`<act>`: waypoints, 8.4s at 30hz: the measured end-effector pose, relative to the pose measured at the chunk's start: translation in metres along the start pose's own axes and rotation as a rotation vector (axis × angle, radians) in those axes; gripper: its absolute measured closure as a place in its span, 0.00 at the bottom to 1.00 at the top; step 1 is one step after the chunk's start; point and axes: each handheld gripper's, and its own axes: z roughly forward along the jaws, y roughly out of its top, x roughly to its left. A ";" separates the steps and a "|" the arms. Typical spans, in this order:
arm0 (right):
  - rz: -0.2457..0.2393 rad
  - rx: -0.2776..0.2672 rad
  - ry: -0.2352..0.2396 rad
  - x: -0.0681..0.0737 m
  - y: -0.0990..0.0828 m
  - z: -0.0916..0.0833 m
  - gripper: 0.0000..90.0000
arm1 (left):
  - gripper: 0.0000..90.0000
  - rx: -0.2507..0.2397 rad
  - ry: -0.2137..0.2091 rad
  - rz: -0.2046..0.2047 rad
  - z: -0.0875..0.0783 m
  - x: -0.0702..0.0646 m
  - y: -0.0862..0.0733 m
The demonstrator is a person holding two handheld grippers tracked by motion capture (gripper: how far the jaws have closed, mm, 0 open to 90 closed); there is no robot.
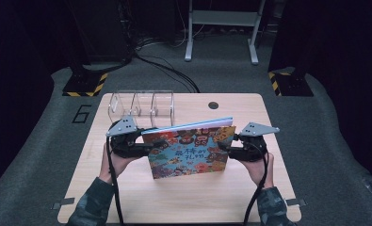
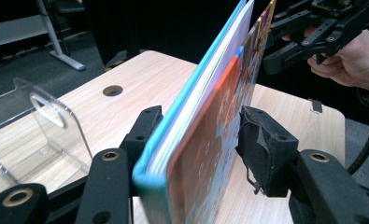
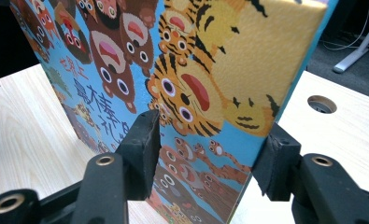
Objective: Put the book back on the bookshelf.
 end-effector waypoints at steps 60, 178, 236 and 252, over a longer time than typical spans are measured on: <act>0.094 0.004 -0.046 -0.011 -0.006 0.022 0.44 | 0.70 0.132 -0.075 0.027 0.013 -0.008 0.030; 0.262 0.218 -0.383 -0.046 -0.155 0.044 0.17 | 0.90 0.601 -0.134 0.075 0.039 -0.003 0.111; 0.267 0.223 -0.400 -0.046 -0.154 0.047 0.17 | 0.90 0.620 0.165 -0.135 -0.094 0.077 0.098; 0.267 0.223 -0.400 -0.046 -0.154 0.047 0.17 | 0.90 0.605 0.293 -0.201 -0.125 0.102 0.094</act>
